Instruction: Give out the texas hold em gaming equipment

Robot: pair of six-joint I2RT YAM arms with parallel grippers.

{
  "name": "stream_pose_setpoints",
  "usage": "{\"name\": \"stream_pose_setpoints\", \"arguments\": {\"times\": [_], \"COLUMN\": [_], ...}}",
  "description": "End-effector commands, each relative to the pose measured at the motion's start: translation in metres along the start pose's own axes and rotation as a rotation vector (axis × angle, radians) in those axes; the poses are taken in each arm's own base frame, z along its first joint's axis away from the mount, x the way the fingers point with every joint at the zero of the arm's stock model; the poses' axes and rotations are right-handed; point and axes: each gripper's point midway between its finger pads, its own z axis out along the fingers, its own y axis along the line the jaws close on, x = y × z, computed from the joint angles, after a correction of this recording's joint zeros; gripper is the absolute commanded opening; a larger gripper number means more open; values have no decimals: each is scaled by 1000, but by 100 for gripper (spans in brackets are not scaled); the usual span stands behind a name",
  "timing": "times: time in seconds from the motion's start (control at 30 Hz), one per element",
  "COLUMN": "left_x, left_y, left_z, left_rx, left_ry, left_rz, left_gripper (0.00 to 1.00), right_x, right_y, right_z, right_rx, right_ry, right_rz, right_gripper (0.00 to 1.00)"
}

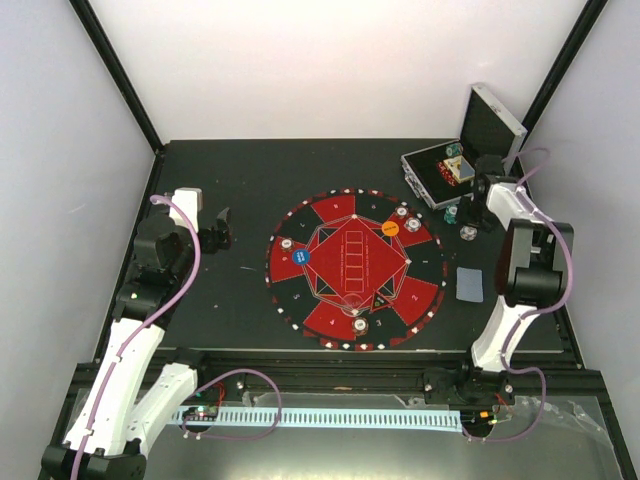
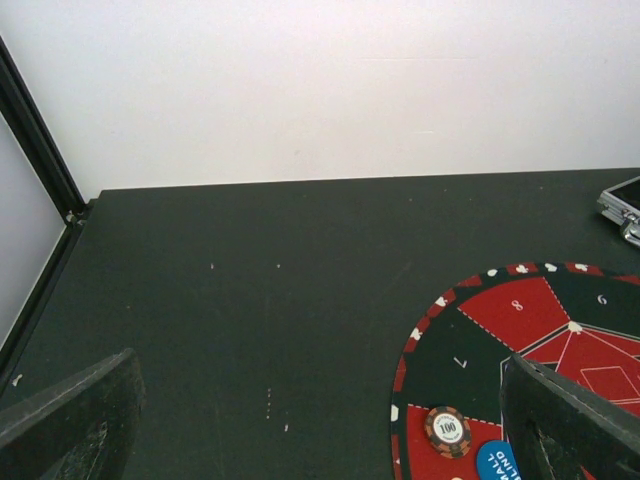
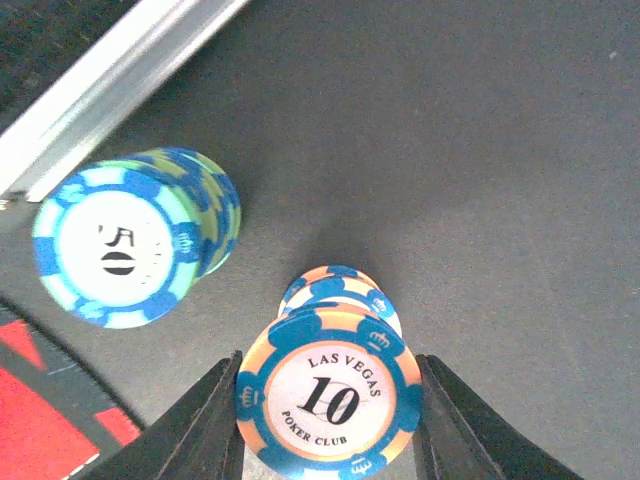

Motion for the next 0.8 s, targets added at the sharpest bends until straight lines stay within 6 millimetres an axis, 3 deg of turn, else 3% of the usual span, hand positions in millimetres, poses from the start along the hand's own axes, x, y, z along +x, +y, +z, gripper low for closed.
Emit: {"name": "stream_pose_setpoints", "arguments": {"times": [0.0, 0.13, 0.23, 0.33, 0.5, 0.6, 0.77], "left_x": [-6, -6, -6, -6, -7, -8, -8], "left_y": [-3, -2, -2, -2, -3, -3, -4], "left_z": [-3, -3, -3, -3, -4, -5, -5], "left_rx": [11, 10, 9, 8, 11, 10, 21], "left_ry": [-22, -22, -25, -25, -27, -31, -32], "left_rz": [-8, -8, -8, -8, -7, -8, -11], "left_gripper": [99, 99, 99, 99, 99, 99, 99], "right_x": [-8, 5, 30, 67, 153, 198, 255], "right_y": [2, 23, 46, 71, 119, 125, 131], "right_z": [-33, -48, -57, -71, -87, -92, -107], "right_rx": [-41, -98, -130, -142, -189, -182, -222], "right_ry": [-62, -70, -53, -39, 27, 72, 102], "right_rz": [0, -38, -98, -198, -377, -429, -471], "right_gripper": [35, 35, 35, 35, 35, 36, 36]}}
